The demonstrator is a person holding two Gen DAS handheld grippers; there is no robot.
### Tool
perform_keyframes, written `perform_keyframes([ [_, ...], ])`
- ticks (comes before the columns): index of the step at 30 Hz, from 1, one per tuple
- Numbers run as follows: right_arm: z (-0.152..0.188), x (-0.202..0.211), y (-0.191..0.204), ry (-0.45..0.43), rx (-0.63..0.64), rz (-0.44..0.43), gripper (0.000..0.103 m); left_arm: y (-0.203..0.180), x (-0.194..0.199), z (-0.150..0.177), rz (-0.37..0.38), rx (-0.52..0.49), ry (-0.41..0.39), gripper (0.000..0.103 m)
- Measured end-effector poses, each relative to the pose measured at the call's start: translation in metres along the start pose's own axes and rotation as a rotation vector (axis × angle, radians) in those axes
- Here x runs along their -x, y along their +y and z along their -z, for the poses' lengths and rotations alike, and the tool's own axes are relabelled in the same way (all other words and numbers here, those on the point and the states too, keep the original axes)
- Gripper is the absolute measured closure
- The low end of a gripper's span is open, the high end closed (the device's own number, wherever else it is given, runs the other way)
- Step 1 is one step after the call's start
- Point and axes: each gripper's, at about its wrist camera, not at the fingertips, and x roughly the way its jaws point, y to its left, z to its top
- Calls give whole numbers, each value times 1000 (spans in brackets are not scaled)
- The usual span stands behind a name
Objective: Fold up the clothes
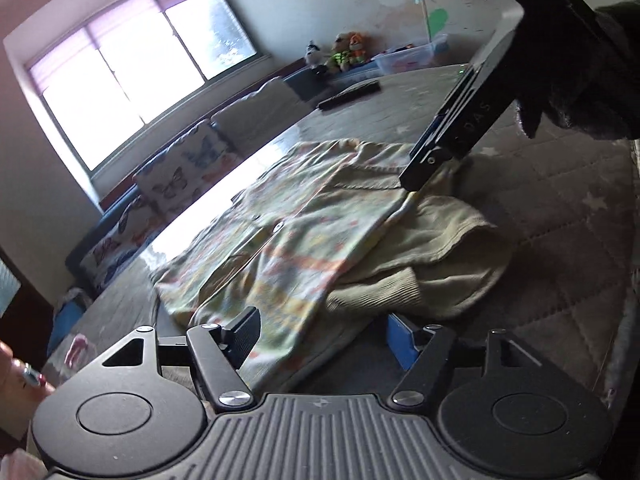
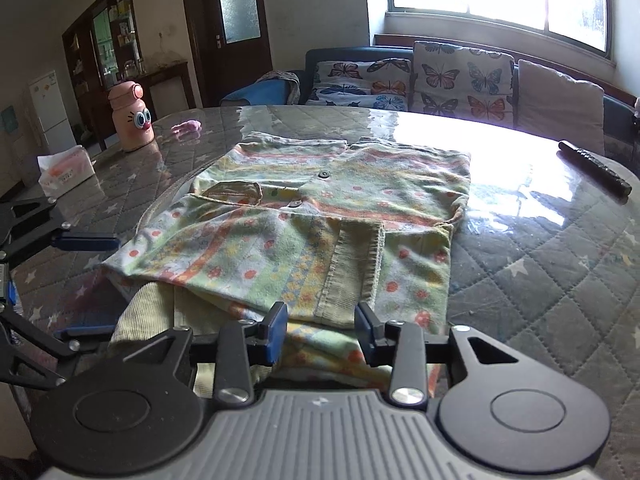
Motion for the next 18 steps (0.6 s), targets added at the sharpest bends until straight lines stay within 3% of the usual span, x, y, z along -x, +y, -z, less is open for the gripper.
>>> perform_keyframes([
  [7, 5, 18, -6, -3, 33, 20, 54, -11, -10, -13, 52, 3, -61, 35],
  [9, 7, 21, -6, 3, 49, 24, 54, -12, -12, -17, 69, 17, -74, 45],
  [11, 10, 24, -6, 11, 70, 28, 53, -7, -15, -20, 87, 59, -78, 65],
  [14, 15, 26, -2, 21, 124, 31, 49, 7, -17, -26, 83, 149, -79, 84],
  [18, 17, 28, 8, 15, 213, 17, 44, 36, -18, -36, 84, 274, -79, 90],
])
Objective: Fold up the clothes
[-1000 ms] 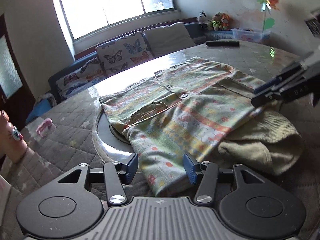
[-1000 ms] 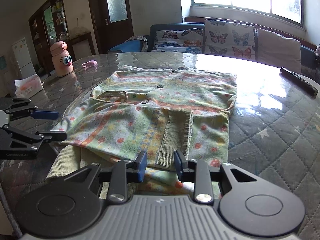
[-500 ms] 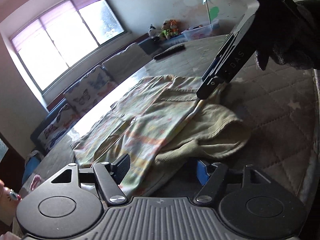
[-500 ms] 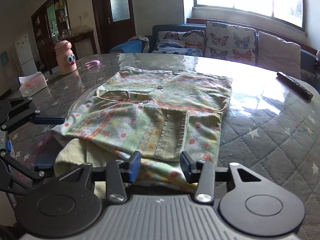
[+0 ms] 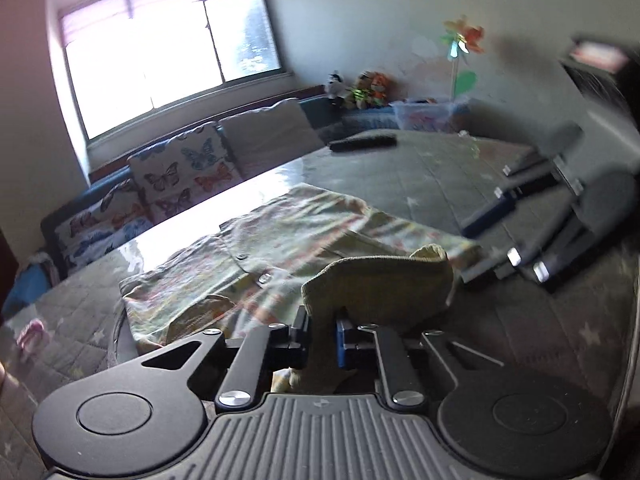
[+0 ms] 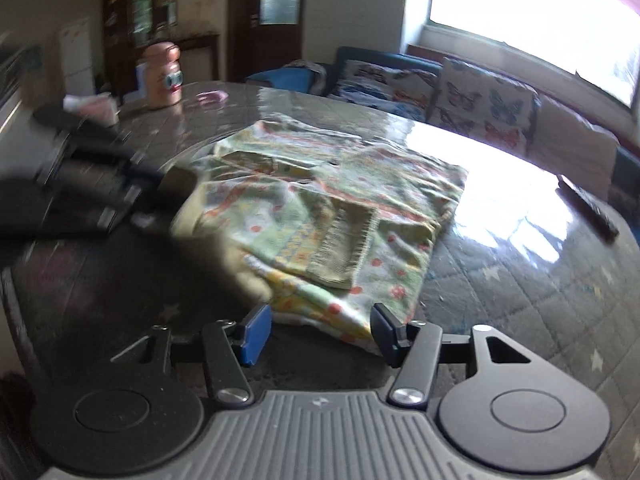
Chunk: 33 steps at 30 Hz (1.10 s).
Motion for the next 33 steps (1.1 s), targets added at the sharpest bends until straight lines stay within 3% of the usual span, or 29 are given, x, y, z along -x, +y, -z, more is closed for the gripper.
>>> perform_keyframes([
  [5, -7, -8, 19, -43, 119, -23, 44, 13, -8, -15, 9, 42, -2, 92],
  [10, -20, -27, 27, -74, 134, -66, 47, 18, -14, -19, 17, 53, 11, 92],
  [13, -26, -37, 26, -66, 95, -114, 62, 19, -11, -15, 18, 57, 19, 89],
  [14, -28, -40, 24, -60, 72, -128, 72, 20, -9, -13, 17, 58, 21, 88],
  [15, -31, -41, 21, -56, 46, -137, 75, 20, -6, -11, 15, 58, 24, 88],
  [16, -33, -42, 18, -54, 20, -145, 76, 20, -2, -8, 6, 52, 25, 81],
  [17, -35, -40, 15, -59, -3, -150, 81, 21, 2, -5, -4, 46, 26, 63],
  [19, -40, -38, 9, -69, -49, -162, 84, 22, 11, 2, -35, 30, 25, 48],
  [30, -60, -28, -7, -125, -118, -163, 89, 15, 22, 39, -173, -159, 65, 44],
  [33, -60, -27, -6, -127, -122, -159, 90, 16, 15, 43, -204, -208, 66, 50],
])
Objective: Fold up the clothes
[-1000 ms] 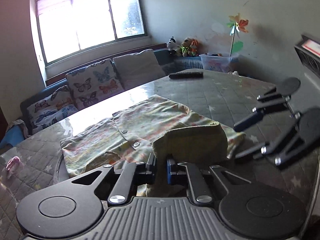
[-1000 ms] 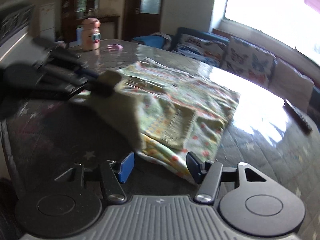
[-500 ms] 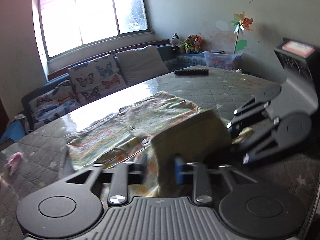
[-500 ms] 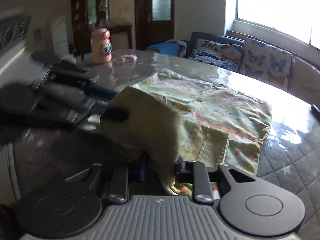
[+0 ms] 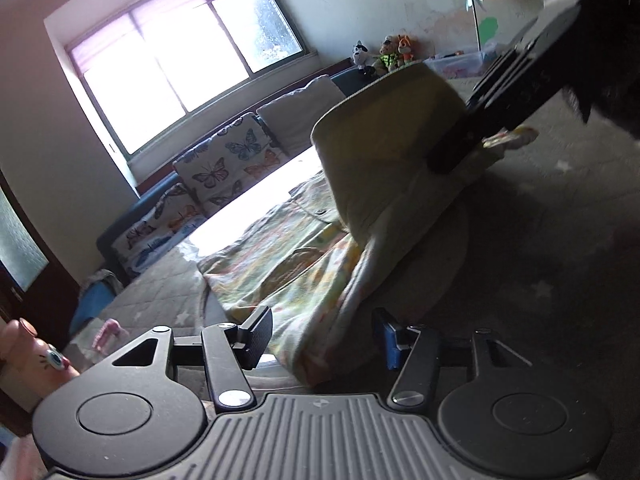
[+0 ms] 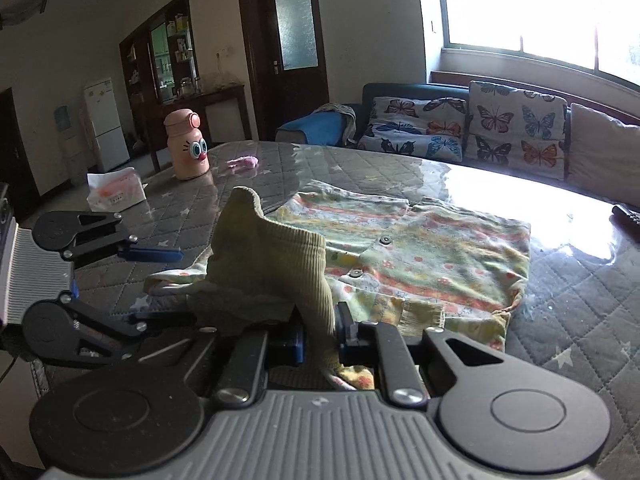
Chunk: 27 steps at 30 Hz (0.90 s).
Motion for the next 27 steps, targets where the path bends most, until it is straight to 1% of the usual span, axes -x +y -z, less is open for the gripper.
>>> perform_keyframes([
  [2, 1, 2, 1, -5, -1, 3, 92, -1, -3, 2, -10, -29, -5, 72],
  [3, 2, 2, 1, -7, -1, 4, 93, 0, -1, 2, -6, -22, -9, 77],
  [4, 3, 3, 2, -9, -1, 4, 94, 2, 1, 2, -2, -16, -13, 85],
  [5, 3, 5, 2, -14, -3, 5, 94, 3, 3, 2, 3, -10, -17, 90],
  [8, 5, 14, 4, -32, -3, 1, 95, 7, 8, 1, 16, 9, -29, 93],
  [11, 4, 30, 8, -47, 7, -18, 95, 11, 27, -4, 45, 44, -42, 94],
  [17, 9, 91, 26, -61, 57, -77, 95, 19, 84, -13, 141, 117, -65, 94],
  [19, 12, 111, 35, -63, 79, -95, 95, 17, 105, -14, 170, 126, -68, 94],
  [21, 12, 124, 43, -58, 103, -110, 96, 15, 116, -15, 180, 124, -68, 94],
  [24, 8, 126, 46, -49, 123, -113, 96, 17, 116, -17, 175, 130, -69, 94],
  [27, -4, 115, 41, -48, 113, -108, 96, 26, 102, -23, 156, 155, -75, 94],
])
